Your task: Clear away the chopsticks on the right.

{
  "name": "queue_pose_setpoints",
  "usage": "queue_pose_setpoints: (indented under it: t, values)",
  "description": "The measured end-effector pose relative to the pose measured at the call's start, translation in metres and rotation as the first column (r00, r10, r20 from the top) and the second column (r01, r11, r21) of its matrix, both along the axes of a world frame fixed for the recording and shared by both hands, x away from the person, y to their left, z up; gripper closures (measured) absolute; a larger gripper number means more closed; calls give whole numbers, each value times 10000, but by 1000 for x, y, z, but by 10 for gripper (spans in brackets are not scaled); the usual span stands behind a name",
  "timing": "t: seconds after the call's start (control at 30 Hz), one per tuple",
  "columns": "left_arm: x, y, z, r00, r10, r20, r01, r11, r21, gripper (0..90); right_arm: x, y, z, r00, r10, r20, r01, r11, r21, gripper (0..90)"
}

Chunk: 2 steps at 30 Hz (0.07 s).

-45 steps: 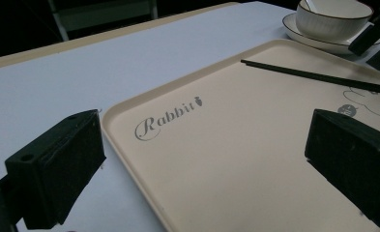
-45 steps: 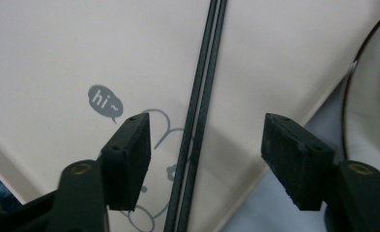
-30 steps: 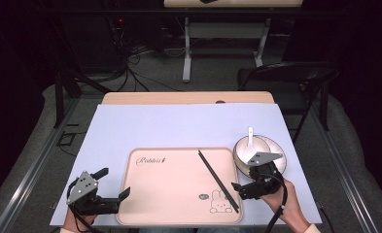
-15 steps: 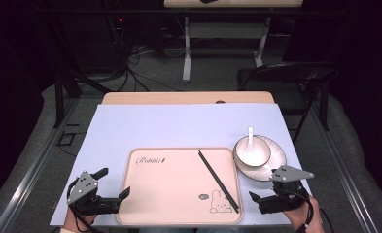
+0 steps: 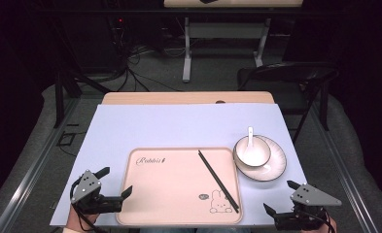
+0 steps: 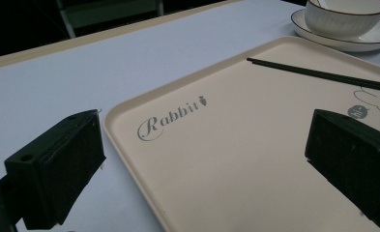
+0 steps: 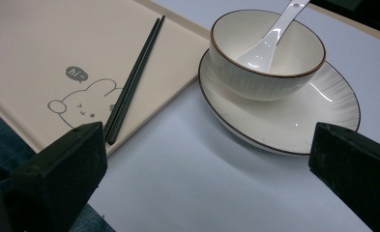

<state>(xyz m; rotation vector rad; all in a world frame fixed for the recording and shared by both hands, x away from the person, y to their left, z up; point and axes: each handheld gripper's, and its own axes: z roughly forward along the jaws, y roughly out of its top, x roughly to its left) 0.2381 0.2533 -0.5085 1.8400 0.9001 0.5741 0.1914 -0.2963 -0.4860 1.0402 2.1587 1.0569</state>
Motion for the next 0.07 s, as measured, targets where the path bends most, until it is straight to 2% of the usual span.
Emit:
queue_pose_setpoints:
  t: [0.07]
  values:
    - [0,0,0,10000,-65,13,65,10000,-59,1,1,-1,-1,9998,189,-59,-188,9997,169,0]
